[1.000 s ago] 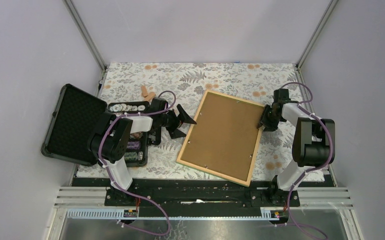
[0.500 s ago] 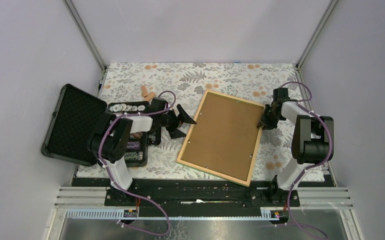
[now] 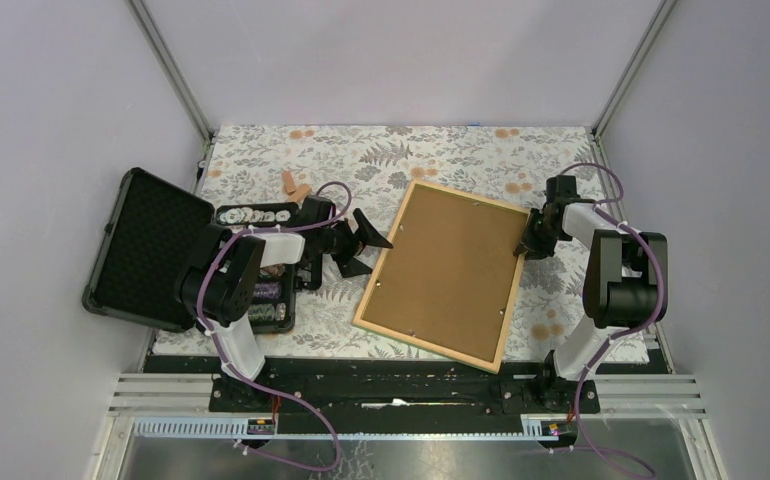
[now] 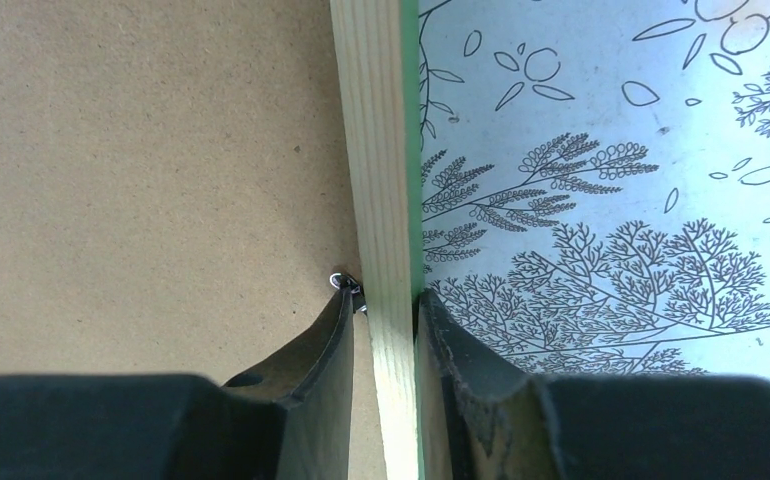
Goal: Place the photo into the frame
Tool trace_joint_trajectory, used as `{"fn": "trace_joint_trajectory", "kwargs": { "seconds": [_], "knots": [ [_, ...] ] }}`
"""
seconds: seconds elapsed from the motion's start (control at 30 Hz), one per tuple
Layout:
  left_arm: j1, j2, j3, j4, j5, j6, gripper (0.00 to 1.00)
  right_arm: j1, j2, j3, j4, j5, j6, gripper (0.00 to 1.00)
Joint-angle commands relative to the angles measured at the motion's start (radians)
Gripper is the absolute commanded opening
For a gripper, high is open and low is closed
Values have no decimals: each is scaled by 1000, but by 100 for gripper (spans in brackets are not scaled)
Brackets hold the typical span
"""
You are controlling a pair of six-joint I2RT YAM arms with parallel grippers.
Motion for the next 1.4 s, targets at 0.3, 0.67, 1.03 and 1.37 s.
{"fn": "trace_joint_trajectory", "kwargs": {
  "seconds": [0.3, 0.67, 1.03, 1.37],
  "knots": [
    [33, -49, -17, 68, 17, 33, 99, 36, -89, 5, -17, -30, 0, 69],
    [53, -34, -13, 57, -7, 51, 99, 161, -332, -263, -159, 53, 266, 75],
    [60, -44, -20, 79, 11, 35, 99, 188, -544, -445, -190, 72, 398, 54],
    [61, -52, -28, 104, 25, 17, 99, 210, -480, -437, -157, 94, 402, 53]
  ]
}}
